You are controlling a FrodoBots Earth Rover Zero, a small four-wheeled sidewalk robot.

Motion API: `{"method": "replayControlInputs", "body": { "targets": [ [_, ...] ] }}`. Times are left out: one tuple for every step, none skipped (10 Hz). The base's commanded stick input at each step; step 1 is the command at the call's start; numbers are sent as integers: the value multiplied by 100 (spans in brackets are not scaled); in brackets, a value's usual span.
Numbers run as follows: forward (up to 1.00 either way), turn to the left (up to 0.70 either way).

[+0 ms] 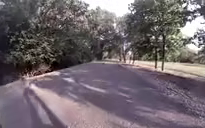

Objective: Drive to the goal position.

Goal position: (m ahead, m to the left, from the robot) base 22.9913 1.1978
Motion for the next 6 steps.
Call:
{"method": "replayControlInputs", "body": {
  "targets": [
    [70, 0],
    [70, 0],
    [70, 0],
    [70, 0],
    [70, 0],
    [70, 0]
  ]
}}
